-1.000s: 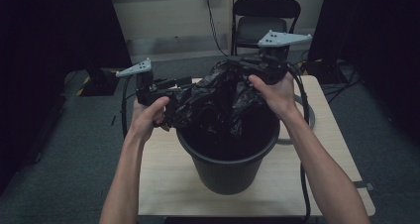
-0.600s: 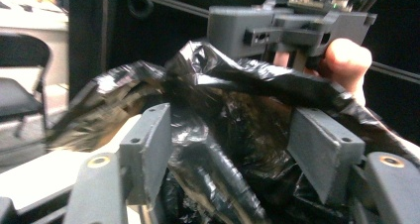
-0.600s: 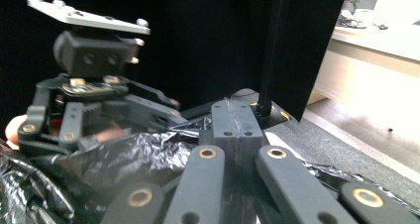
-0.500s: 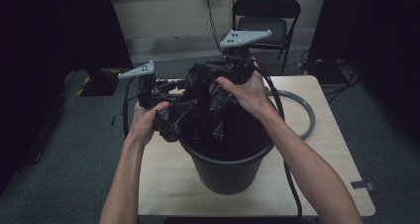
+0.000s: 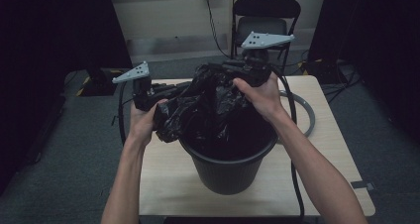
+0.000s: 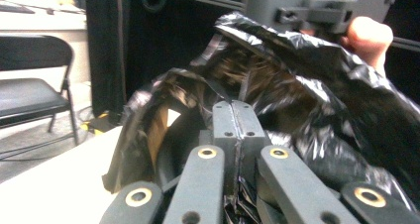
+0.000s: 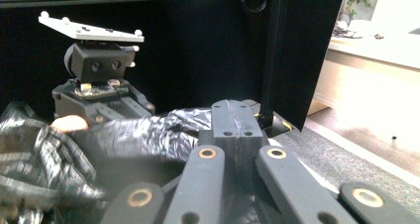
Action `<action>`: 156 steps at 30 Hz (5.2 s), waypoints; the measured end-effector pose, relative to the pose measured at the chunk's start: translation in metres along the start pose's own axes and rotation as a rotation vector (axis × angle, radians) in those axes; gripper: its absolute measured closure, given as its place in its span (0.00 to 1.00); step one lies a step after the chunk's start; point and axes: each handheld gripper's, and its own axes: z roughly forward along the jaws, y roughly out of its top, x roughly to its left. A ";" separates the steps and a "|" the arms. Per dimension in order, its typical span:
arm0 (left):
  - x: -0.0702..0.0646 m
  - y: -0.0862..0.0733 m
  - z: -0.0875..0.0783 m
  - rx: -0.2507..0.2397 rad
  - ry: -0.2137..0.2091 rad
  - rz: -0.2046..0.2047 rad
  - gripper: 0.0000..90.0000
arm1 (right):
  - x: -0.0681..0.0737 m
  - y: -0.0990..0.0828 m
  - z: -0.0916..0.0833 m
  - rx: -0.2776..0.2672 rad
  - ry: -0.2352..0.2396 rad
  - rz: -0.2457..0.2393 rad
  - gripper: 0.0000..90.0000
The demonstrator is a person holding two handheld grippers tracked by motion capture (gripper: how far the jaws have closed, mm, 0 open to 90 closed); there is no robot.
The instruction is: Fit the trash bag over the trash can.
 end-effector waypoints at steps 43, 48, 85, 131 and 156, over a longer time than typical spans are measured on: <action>0.003 -0.030 -0.059 -0.080 0.117 -0.005 0.67 | -0.061 -0.070 -0.091 -0.058 -0.162 0.138 0.44; 0.022 -0.022 -0.050 -0.119 0.057 -0.054 0.57 | -0.054 -0.066 -0.089 -0.052 -0.120 0.112 0.38; 0.019 -0.082 -0.034 0.089 0.136 -0.065 1.00 | -0.076 -0.137 -0.054 0.166 -0.155 0.251 0.94; -0.024 -0.051 -0.047 -0.007 0.085 0.052 0.48 | -0.051 -0.105 -0.103 0.050 -0.133 0.214 0.61; 0.001 -0.034 -0.019 -0.048 0.009 -0.001 0.88 | -0.054 -0.073 -0.061 0.086 -0.076 0.121 1.00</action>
